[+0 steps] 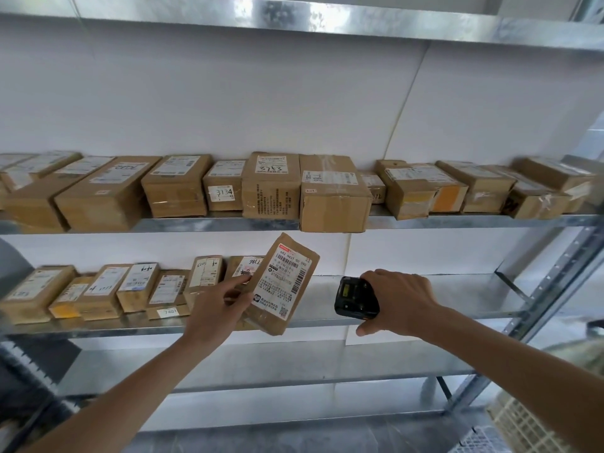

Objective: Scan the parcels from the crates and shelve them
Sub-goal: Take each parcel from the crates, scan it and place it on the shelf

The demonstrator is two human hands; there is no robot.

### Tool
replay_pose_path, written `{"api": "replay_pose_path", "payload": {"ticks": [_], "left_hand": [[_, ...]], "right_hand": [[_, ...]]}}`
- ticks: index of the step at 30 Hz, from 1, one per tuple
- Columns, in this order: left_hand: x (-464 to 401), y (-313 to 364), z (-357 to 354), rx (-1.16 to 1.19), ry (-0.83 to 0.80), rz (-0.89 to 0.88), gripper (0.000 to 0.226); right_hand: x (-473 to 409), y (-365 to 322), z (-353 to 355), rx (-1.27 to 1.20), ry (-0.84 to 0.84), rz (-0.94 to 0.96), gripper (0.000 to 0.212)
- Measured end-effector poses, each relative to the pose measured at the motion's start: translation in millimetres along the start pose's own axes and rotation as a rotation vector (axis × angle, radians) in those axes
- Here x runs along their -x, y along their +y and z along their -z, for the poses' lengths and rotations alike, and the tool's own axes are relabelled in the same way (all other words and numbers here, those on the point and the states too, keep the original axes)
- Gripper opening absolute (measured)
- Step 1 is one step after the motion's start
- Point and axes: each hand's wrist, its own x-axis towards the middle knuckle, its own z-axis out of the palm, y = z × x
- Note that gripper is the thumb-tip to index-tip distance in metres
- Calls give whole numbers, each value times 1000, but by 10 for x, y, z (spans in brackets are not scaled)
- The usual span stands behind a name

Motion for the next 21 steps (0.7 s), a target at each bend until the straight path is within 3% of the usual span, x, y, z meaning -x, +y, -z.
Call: {"api": "replay_pose_path", "payload": {"ticks": [9, 21], "left_hand": [[-53, -285, -524, 167, -115, 74, 29], [-479, -1064, -1133, 416, -212, 309, 27]], "right_hand": [[-163, -116, -551, -452, -18, 25, 80], [-840, -541, -1566, -633, 27, -58, 88]]}}
